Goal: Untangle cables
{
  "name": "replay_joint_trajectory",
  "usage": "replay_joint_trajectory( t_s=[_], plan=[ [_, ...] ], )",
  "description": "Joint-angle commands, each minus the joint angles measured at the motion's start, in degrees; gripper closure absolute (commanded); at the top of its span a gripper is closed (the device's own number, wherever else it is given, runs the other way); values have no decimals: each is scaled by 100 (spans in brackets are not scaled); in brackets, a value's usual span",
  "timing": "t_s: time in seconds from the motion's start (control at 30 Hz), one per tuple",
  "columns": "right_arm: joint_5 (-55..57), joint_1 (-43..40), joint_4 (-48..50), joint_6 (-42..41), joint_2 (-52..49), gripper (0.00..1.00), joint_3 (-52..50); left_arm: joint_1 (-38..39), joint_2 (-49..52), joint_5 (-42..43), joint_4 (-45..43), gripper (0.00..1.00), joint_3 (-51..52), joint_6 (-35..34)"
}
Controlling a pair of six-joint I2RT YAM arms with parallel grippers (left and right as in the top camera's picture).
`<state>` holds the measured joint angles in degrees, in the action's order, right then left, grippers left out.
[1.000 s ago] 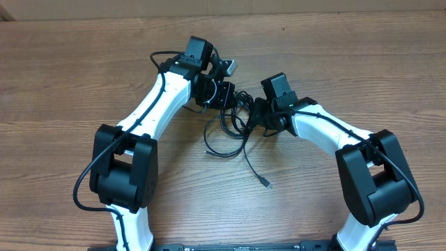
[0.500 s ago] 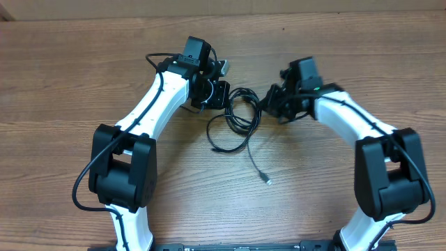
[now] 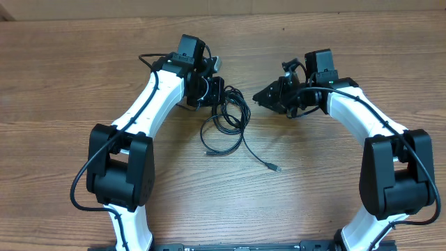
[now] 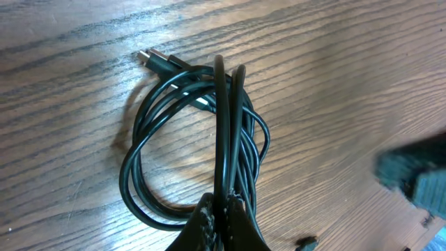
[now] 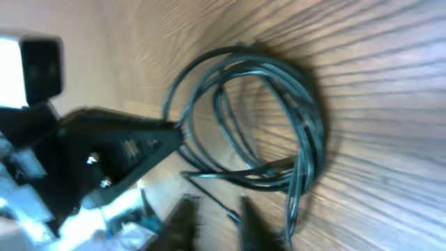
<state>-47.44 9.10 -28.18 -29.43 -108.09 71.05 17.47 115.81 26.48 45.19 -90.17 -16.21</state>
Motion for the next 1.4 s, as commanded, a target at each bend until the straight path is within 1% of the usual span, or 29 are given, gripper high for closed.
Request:
replay_joint_trajectory(
  t_s=[0.0,0.03,0.13,0.17,0.23,0.27,0.3,0.37,0.4,0.43,0.47,0.57,0.6,0.67,0.7,0.73,0.8,0.83,0.9,0.97,1.07,1.1,1.13,1.23,1.3,1.33,1.37],
  plan=[
    [468,22,-72,328,201,42,129,-20,72,-13,-20,96,-105,-55],
    [669,24,-125,341,201,38,129,-20,72,-11,-20,96,-105,-55],
    [1263,79,-245,341,195,29,129,-13,76,-9,-20,96,-105,-55],
    [1504,136,-289,341,190,28,129,-9,76,-9,-20,94,-105,-55],
    [1843,225,-328,341,190,28,129,-2,76,-9,-20,89,-105,-52],
    [1998,282,-330,339,188,33,129,-2,76,-9,-20,66,-105,-52],
    [2098,328,-326,337,188,34,129,-4,76,-11,-22,52,-105,-50],
    [2225,422,-306,339,188,34,129,-2,79,-11,-20,44,-105,-17],
    [2264,468,-302,339,188,32,129,7,79,-13,-20,39,-98,-4],
    [2323,525,-299,341,184,32,129,15,79,-11,-20,36,-94,15],
    [2391,568,-302,339,184,31,129,26,83,-13,-22,36,-90,42],
    [2505,675,-306,332,179,31,129,61,109,-59,-50,38,-83,79],
    [2339,699,-313,256,179,31,129,83,122,-173,-50,41,-81,76],
    [1888,702,-302,205,179,32,131,114,175,-356,-50,43,-81,76],
    [1768,702,-273,208,181,36,131,125,199,-374,-50,45,-81,76],
    [1810,702,-223,221,179,46,129,133,240,-411,-52,46,-79,76],
    [2249,702,-116,229,179,59,129,136,369,-424,-111,50,-79,74],
    [2424,702,-74,232,179,60,129,136,426,-420,-149,50,-79,74],
    [2806,732,-39,245,179,60,129,138,640,-398,-245,52,-79,72],
    [2997,767,-46,304,179,60,129,140,833,-398,-310,55,-79,74],
    [3097,813,-66,431,168,60,129,140,1034,-400,-369,57,-79,74],
    [3097,824,-63,428,153,59,120,140,1075,-400,-389,59,-79,74],
    [3093,839,-39,424,140,54,85,140,1154,-402,-444,61,-81,76],
    [3093,876,66,424,133,51,-31,142,1237,-400,-494,77,-79,76],
    [3093,903,111,424,133,49,-98,142,1244,-400,-492,91,-81,79],
    [3093,918,140,424,133,49,-136,140,1244,-400,-492,96,-79,79],
    [3093,922,184,422,133,48,-179,140,1244,-396,-490,96,-79,79]
  ],
)
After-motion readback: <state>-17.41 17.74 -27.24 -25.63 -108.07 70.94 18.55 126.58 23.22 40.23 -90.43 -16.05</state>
